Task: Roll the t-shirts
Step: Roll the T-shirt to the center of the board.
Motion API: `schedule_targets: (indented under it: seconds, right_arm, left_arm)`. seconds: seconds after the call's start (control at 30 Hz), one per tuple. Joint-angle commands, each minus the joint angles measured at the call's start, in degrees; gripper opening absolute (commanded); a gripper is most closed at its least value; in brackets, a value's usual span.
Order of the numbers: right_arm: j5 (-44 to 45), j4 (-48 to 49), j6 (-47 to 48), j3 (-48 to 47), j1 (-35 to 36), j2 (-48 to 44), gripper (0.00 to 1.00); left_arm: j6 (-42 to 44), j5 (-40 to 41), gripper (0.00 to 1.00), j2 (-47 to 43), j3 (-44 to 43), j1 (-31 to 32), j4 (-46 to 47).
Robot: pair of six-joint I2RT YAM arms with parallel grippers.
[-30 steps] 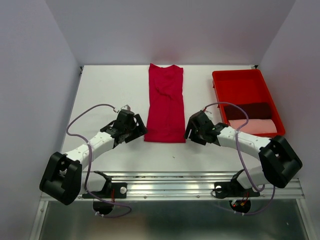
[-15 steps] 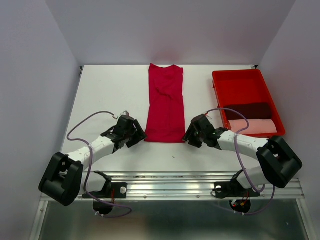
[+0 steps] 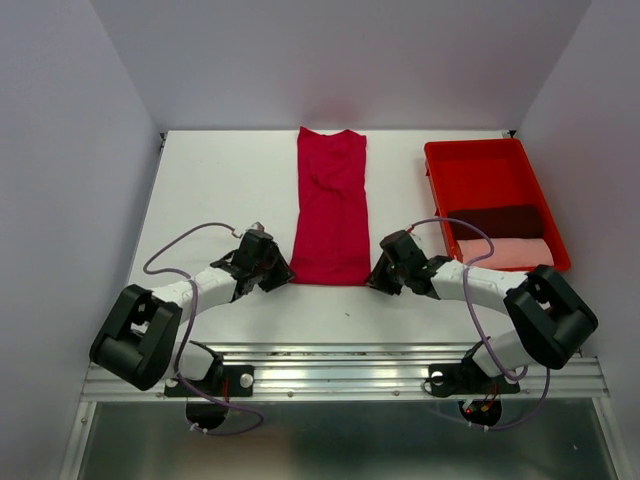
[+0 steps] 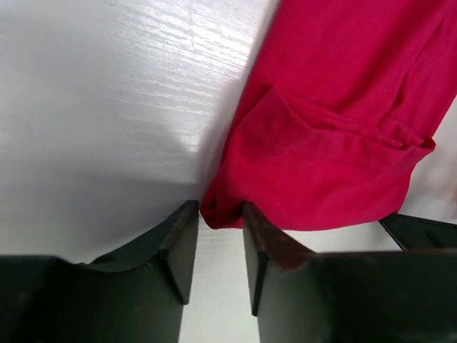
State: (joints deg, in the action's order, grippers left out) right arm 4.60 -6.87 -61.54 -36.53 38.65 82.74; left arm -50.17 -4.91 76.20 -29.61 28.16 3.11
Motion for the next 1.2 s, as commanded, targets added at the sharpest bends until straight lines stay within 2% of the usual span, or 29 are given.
schedule_targets:
  seconds: [0.0, 0.07, 0.1, 0.17, 0.2, 0.6, 0.83, 1.17]
  right_arm:
    - [0.32, 2.22, -0.51, 0.59, -0.16, 0.58, 0.26]
    - [0.41, 2.13, -0.34, 0.50, -0.16, 0.58, 0.15]
    - [0.50, 2.13, -0.42, 0.50, -0.16, 0.32, 0.12]
    - [0.67, 2.13, -0.34, 0.58, -0.16, -0.03, 0.05]
    - [0.93, 1.95, -0.34, 0.67, -0.16, -0.47, 0.01]
    - [0.15, -0.16, 0.54, 1.46, -0.16, -4.60, 0.01]
    - [-2.23, -1.38, 0.72, 2.08, -0.16, -7.76, 0.01]
    - [-0.91, -6.13, 1.07, 0.59, -0.16, -12.24, 0.01]
  left_arm:
    - [0.25, -0.72, 0.40, 1.05, 0.07, 0.23, 1.28]
    - [0.34, -1.07, 0.30, 1.40, -0.19, 0.23, 1.63]
    - [0.51, -1.16, 0.17, 1.49, -0.28, 0.23, 1.63]
    - [0.60, -1.59, 0.01, 1.49, -0.71, 0.23, 1.54]
    - [0.60, -1.77, 0.00, 1.32, -0.89, 0.23, 1.54]
    - [-1.59, -1.68, 0.00, -5.09, -0.45, 0.49, -3.03]
    - [-4.14, -1.07, 0.00, -10.63, -0.54, 1.28, -9.70]
    - [-6.42, -2.12, 0.00, -13.45, -1.59, 1.28, -14.71]
